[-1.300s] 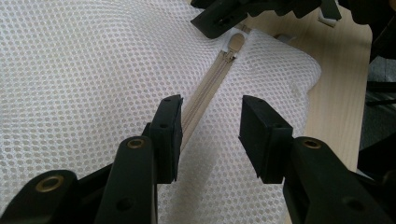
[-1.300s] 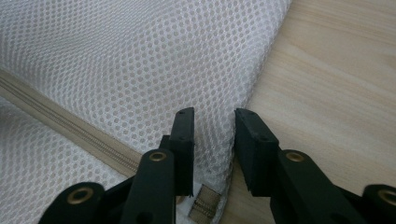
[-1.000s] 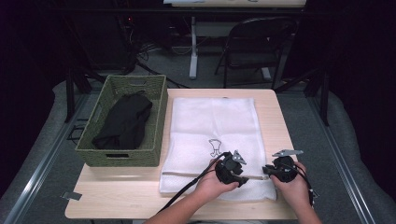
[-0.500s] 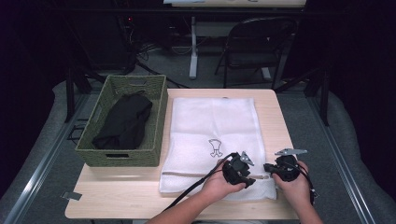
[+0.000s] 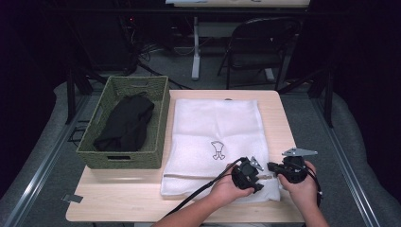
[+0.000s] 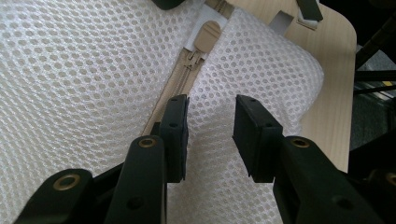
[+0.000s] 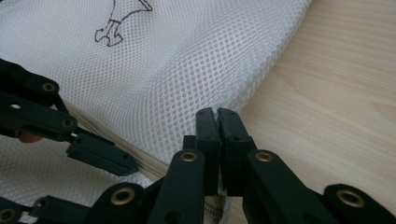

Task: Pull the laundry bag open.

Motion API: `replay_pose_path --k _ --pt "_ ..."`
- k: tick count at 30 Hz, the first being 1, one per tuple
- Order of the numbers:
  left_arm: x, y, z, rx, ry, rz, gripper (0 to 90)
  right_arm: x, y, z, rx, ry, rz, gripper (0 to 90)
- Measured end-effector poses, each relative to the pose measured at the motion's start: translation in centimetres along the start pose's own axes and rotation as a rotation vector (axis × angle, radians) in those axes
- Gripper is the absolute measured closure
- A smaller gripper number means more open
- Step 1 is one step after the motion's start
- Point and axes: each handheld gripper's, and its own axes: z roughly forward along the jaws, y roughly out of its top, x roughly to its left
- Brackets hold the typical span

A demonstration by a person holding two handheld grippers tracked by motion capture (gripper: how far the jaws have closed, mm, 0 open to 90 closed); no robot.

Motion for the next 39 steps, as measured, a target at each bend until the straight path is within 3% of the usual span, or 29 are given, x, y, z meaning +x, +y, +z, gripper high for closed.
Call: replay_pose_path --k 11,20,30,35,39 --pt "0.6 -0.8 0.7 0.003 -0.011 -0.031 66.5 1.2 0.6 -0.5 -0.030 0.060 0.001 88.3" --pt "0.9 -1.1 0.8 -0.015 -0.017 -0.044 66.8 1.9 0.8 -0.3 -0.026 0.055 -0.031 88.3" --pt "1.0 -0.8 0.6 -0.053 -0.018 -0.049 68.1 1.7 0.7 -0.3 -0.028 0.053 -0.023 88.3" --pt "1.1 -0.7 0.5 -0.086 -0.031 -0.073 72.8 1.7 0.7 -0.2 -0.028 0.061 -0.021 88.3" --pt "1.2 -0.7 0.5 -0.085 -0.014 -0.087 79.9 1.7 0.6 -0.1 -0.028 0.065 -0.022 88.3"
